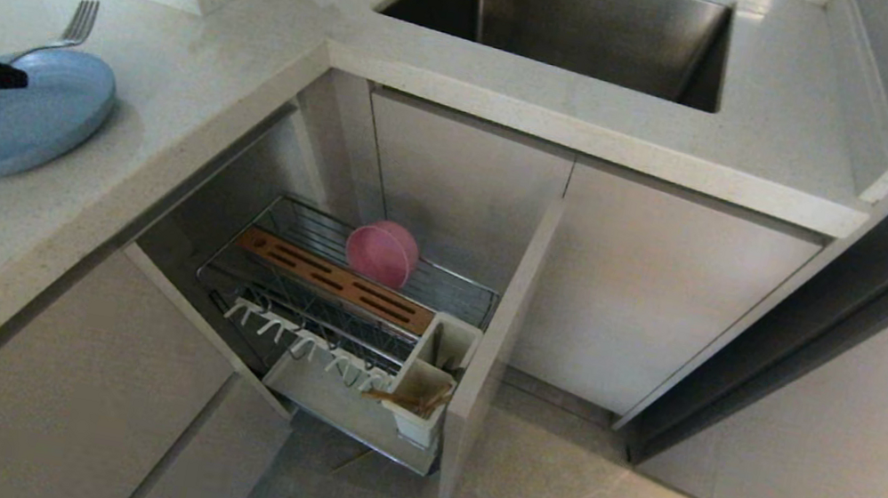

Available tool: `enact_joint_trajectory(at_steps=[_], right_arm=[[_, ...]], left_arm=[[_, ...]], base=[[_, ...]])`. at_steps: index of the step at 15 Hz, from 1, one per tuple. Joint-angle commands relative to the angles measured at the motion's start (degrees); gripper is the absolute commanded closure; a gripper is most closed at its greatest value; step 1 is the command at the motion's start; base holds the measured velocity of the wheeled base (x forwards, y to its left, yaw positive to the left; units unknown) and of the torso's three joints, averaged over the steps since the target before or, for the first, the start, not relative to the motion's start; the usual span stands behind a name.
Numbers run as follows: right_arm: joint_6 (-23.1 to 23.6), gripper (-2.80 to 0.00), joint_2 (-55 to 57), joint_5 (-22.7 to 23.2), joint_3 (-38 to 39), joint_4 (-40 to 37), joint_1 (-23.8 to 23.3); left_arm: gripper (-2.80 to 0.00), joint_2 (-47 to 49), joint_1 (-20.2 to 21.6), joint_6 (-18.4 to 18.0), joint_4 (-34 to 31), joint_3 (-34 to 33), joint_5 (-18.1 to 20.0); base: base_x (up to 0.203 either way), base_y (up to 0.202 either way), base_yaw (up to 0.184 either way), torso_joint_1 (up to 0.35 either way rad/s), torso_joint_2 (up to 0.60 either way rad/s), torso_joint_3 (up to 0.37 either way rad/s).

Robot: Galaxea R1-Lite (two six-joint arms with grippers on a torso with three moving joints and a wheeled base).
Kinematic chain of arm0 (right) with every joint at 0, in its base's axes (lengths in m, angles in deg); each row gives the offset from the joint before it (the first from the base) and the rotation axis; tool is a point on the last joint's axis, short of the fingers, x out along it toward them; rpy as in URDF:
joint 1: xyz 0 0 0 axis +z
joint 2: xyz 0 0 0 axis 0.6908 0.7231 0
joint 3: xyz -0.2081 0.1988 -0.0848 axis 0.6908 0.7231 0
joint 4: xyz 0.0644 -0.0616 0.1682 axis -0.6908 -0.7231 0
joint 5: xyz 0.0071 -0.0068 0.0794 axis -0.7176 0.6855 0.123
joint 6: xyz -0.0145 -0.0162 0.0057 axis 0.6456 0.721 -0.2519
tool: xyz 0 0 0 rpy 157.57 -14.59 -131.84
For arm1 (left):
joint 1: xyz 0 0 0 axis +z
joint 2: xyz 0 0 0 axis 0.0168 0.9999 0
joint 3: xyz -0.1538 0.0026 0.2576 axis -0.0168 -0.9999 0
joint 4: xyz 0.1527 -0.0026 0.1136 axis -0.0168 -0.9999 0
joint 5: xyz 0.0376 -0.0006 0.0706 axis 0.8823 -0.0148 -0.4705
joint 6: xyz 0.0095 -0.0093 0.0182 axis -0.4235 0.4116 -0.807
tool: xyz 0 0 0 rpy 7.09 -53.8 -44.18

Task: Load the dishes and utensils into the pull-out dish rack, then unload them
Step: Pick up the spoon and place it in the cupboard

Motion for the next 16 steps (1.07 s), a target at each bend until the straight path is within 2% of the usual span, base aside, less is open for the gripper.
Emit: enact_joint_trajectory(at_steps=[1, 6, 9, 13, 16], right_arm=[[0.0, 0.0, 0.0, 0.0, 0.4, 0.0, 0.0], [0.0, 0.0, 0.0, 0.0, 0.5, 0.0, 0.0], [0.0, 0.0, 0.0, 0.0, 0.5, 0.0, 0.0], [0.0, 0.0, 0.0, 0.0, 0.5, 0.0, 0.0], [0.0, 0.0, 0.0, 0.0, 0.4, 0.0, 0.0]], left_arm=[[0.0, -3.6, -3.3, 0.1, -1.3, -0.8, 0.1], [0.0, -7.1, -13.4, 1.4, -7.3, -1.5, -0.1], [0.0, -7.9, -20.2, 2.5, -10.6, -1.8, -1.8], [0.0, -6.6, -25.5, 3.3, -14.1, -2.7, -2.2], [0.0, -4.2, -27.1, 3.4, -14.2, -5.6, -2.1]], base=[[0.0, 0.0, 0.0, 0.0, 0.0, 0.0], [0.0, 0.0, 0.0, 0.0, 0.0, 0.0], [0.0, 0.0, 0.0, 0.0, 0.0, 0.0], [0.0, 0.0, 0.0, 0.0, 0.0, 0.0], [0.0, 0.0, 0.0, 0.0, 0.0, 0.0]])
